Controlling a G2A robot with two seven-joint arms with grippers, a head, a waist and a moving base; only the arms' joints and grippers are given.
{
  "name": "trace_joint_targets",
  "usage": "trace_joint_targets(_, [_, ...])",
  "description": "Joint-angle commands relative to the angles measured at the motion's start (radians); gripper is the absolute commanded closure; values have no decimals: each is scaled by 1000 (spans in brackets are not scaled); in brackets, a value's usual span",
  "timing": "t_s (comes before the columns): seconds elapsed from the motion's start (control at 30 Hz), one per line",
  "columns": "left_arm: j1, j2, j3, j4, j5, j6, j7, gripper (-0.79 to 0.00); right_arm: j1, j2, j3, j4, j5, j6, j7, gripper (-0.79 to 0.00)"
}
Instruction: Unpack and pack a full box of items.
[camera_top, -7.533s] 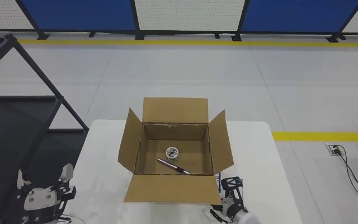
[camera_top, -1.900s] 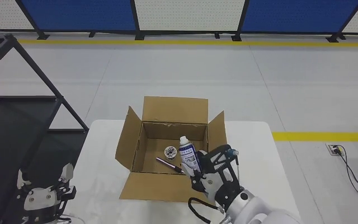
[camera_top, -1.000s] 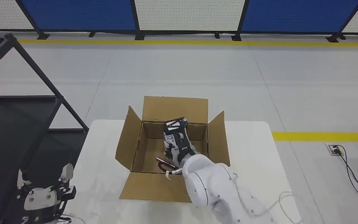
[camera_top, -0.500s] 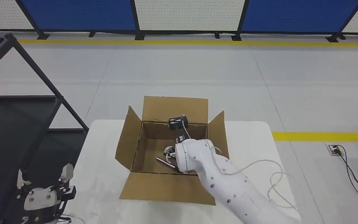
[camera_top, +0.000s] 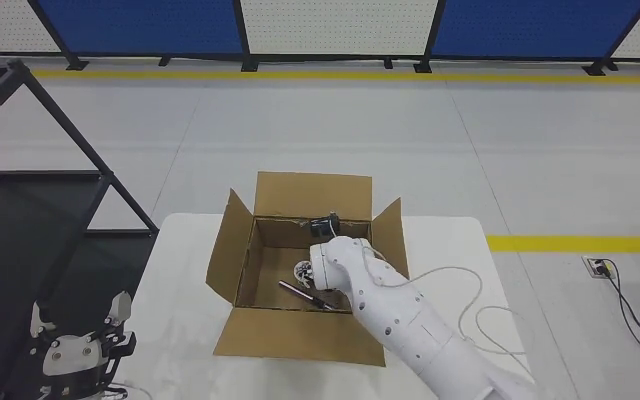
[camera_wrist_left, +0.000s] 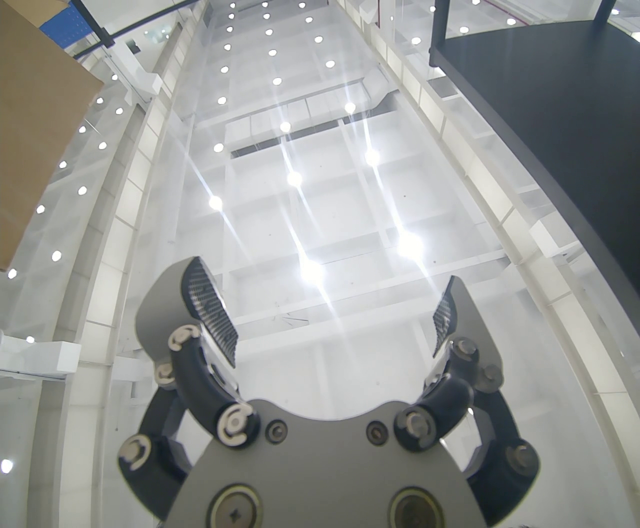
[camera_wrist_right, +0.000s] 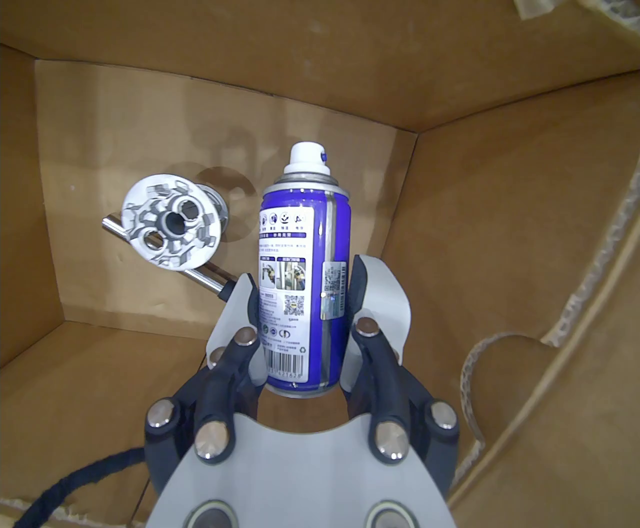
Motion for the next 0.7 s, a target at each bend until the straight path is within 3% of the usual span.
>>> trace_joint_targets(0.0, [0, 0, 0, 0, 0, 0, 0, -785, 12, -15, -3, 51, 22, -12, -17, 0])
trace_joint_targets(0.07, [0, 0, 0, 0, 0, 0, 0, -785, 24, -31, -6, 99, 38, -21, -38, 0])
trace_joint_targets(0.1, [0, 0, 0, 0, 0, 0, 0, -785, 30, -38, -5, 120, 48, -24, -47, -55])
trace_joint_targets(0.17, [0, 0, 0, 0, 0, 0, 0, -785, 40, -52, -6, 156, 65, -33, -63, -240])
trace_joint_targets(0.27, [0, 0, 0, 0, 0, 0, 0, -785, 52, -70, -6, 199, 82, -46, -84, -339])
trace_joint_targets(0.6, [0, 0, 0, 0, 0, 0, 0, -785, 82, -108, 5, 298, 108, -74, -133, -391])
trace_joint_targets(0.67, [0, 0, 0, 0, 0, 0, 0, -785, 88, -112, 10, 305, 109, -76, -143, -456])
